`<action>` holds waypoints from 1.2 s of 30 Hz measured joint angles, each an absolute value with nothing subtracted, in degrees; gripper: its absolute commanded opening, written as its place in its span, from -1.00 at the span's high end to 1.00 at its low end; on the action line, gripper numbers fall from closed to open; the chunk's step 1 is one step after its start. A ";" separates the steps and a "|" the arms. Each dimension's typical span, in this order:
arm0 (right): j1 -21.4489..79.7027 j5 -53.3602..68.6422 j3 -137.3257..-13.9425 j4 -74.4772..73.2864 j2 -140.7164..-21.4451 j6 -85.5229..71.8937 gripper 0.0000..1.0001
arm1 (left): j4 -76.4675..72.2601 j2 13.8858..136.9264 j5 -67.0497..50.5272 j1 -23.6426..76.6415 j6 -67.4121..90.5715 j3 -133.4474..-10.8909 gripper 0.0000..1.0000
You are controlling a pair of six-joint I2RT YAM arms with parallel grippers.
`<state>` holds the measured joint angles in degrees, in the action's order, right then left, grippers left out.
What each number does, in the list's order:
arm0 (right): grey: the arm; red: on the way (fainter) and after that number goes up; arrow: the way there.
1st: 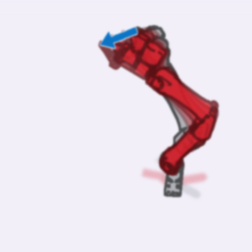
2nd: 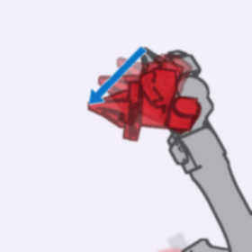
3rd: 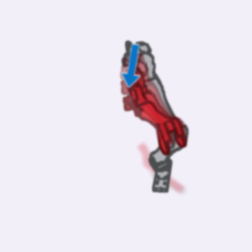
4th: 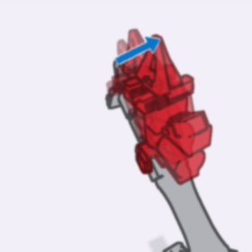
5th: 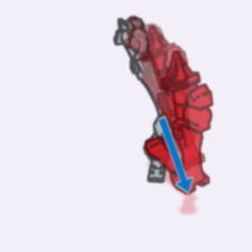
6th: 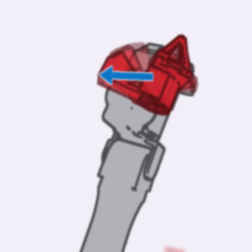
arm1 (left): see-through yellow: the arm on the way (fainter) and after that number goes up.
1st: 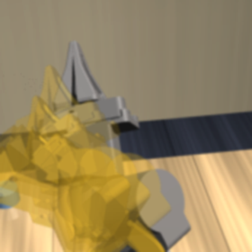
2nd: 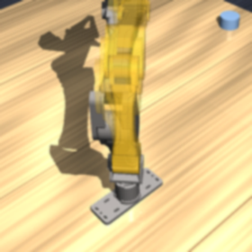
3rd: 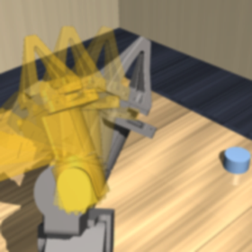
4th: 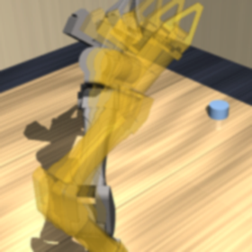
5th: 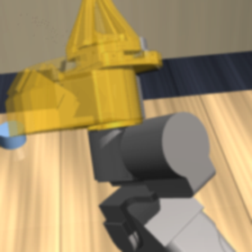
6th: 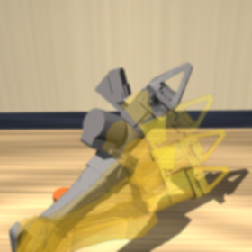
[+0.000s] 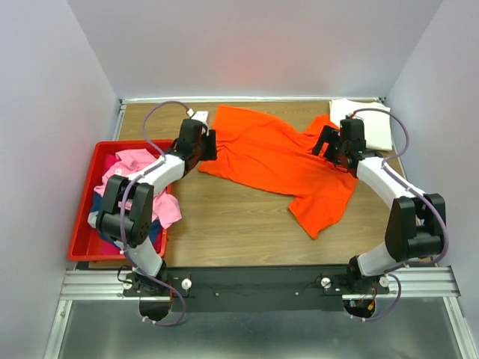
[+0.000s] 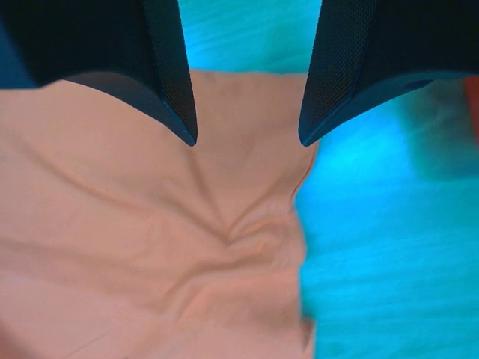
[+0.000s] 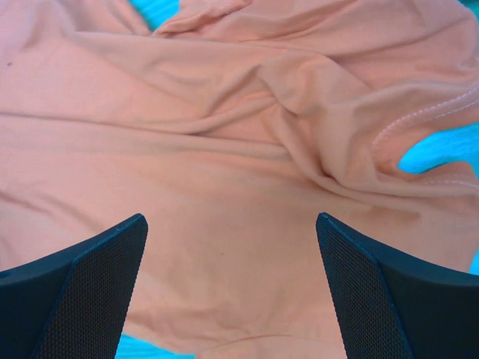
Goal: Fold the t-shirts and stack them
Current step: Fold the tshirt
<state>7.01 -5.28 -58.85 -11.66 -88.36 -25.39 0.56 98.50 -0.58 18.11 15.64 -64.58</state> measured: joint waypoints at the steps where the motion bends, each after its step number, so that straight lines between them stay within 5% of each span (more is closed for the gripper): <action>1: 7.01 -4.95 -58.50 -11.66 -87.74 -25.23 -1.00 | 0.38 97.58 0.54 18.11 15.84 -62.76 -0.24; 10: 7.01 -3.29 -53.47 -12.05 -85.54 -24.77 -1.00 | 1.02 96.33 6.55 18.11 18.13 -52.75 -0.18; 36: 7.01 -2.44 -49.63 -12.14 -78.24 -24.40 -1.00 | -3.31 99.24 8.60 17.21 19.35 -51.94 0.13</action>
<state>7.01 -2.44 -49.63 -12.14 -78.24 -24.40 -3.31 99.24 8.60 17.21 19.35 -51.94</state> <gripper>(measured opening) 0.997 0.446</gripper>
